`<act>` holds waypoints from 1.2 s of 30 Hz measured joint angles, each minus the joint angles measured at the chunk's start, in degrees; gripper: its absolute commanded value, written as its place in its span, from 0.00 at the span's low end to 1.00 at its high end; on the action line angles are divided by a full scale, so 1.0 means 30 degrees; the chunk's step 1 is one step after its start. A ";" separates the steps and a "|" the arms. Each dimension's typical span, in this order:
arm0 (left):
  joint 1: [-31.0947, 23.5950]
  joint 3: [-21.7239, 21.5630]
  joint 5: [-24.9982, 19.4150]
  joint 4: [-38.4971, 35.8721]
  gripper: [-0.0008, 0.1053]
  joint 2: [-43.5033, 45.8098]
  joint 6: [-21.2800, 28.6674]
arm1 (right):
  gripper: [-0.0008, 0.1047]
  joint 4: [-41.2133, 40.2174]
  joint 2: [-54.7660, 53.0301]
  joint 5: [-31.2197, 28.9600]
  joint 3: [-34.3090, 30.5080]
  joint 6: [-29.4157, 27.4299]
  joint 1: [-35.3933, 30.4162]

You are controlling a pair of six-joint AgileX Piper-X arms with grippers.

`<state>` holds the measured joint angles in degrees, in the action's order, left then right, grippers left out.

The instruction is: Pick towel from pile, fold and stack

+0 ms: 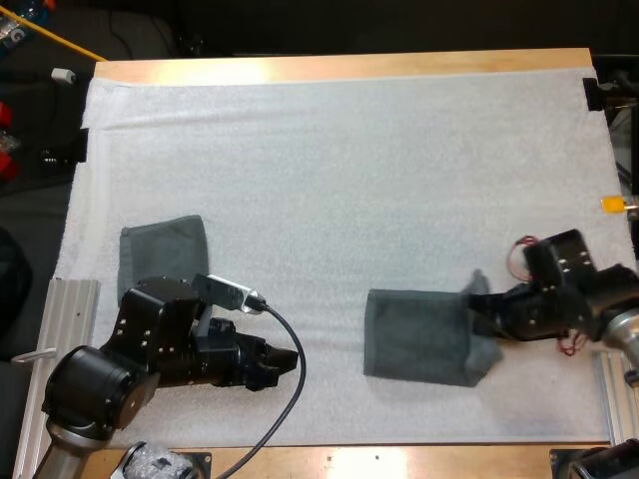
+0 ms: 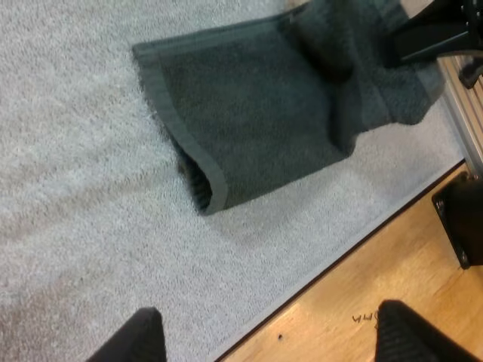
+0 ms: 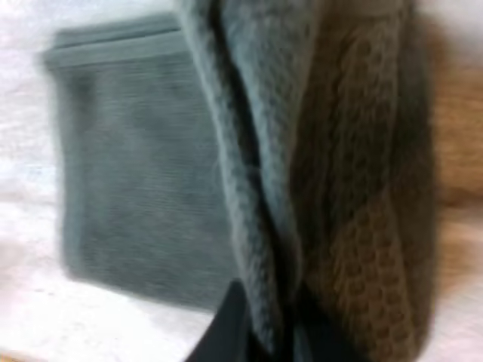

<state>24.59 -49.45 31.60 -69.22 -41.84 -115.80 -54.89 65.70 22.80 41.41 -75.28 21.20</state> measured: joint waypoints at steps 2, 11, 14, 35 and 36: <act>0.0000 0.0000 0.0000 0.0000 0.55 0.0000 0.0000 | 0.01 0.0880 0.0000 0.0133 0.0000 0.0827 0.1127; 0.0000 0.0000 0.0000 0.0000 0.55 0.0000 0.0000 | 0.01 0.5125 0.1592 0.0035 0.0000 0.4684 0.3959; 0.0000 0.0000 0.0000 0.0000 0.55 0.0000 0.0000 | 0.01 0.5393 0.2748 0.0020 0.0000 0.4830 0.4438; 0.0000 0.0000 0.0000 0.0000 0.55 0.0000 0.0000 | 0.64 0.7187 0.5455 0.1632 0.0000 0.4820 0.4778; 0.0000 0.0000 0.0000 0.0000 0.55 0.0000 0.0005 | 0.64 0.7186 0.5455 0.1642 0.0000 0.4819 0.4778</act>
<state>24.59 -49.45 31.60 -69.22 -41.84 -115.79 -33.33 82.06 27.73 41.41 -60.82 35.53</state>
